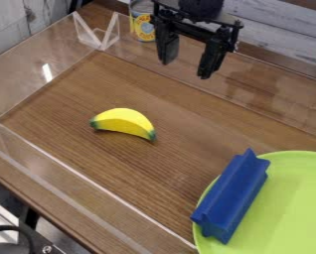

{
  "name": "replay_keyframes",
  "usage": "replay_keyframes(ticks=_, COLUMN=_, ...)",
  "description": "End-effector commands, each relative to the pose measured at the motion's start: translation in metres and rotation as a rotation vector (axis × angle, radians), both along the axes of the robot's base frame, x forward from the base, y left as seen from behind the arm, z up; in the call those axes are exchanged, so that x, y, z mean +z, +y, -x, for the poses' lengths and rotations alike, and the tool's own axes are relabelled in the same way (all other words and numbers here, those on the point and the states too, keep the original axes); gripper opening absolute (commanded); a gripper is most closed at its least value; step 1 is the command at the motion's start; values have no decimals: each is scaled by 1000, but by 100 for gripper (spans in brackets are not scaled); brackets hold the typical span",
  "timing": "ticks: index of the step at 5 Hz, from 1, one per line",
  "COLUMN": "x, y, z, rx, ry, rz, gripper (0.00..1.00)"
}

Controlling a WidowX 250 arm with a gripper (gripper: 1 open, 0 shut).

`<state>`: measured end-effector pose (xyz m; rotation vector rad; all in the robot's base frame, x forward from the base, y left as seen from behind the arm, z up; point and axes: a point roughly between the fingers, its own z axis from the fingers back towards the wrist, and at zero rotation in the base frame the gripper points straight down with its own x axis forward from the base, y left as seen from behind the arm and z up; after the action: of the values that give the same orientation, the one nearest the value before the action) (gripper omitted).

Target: Put the banana in the green plate

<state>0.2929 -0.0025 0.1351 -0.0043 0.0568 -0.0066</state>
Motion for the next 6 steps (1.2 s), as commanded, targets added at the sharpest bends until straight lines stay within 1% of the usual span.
replay_keyframes(ticks=1, x=-5, y=4, z=5, rx=-117, ry=9, rz=0, gripper=100)
replay_keyframes(ticks=2, x=-8, y=16, z=14, rx=-316, ry=-2, rz=-2, gripper=100)
replay_keyframes(ticks=3, x=-10, y=28, z=20, rx=-490, ry=-9, rz=-11, gripper=100)
replay_keyframes(ticks=4, x=-14, y=40, z=22, rx=-623, ry=-13, rz=-24, gripper=100)
replay_keyframes(ticks=6, x=-22, y=60, z=29, rx=-801, ry=-15, rz=-48, gripper=100)
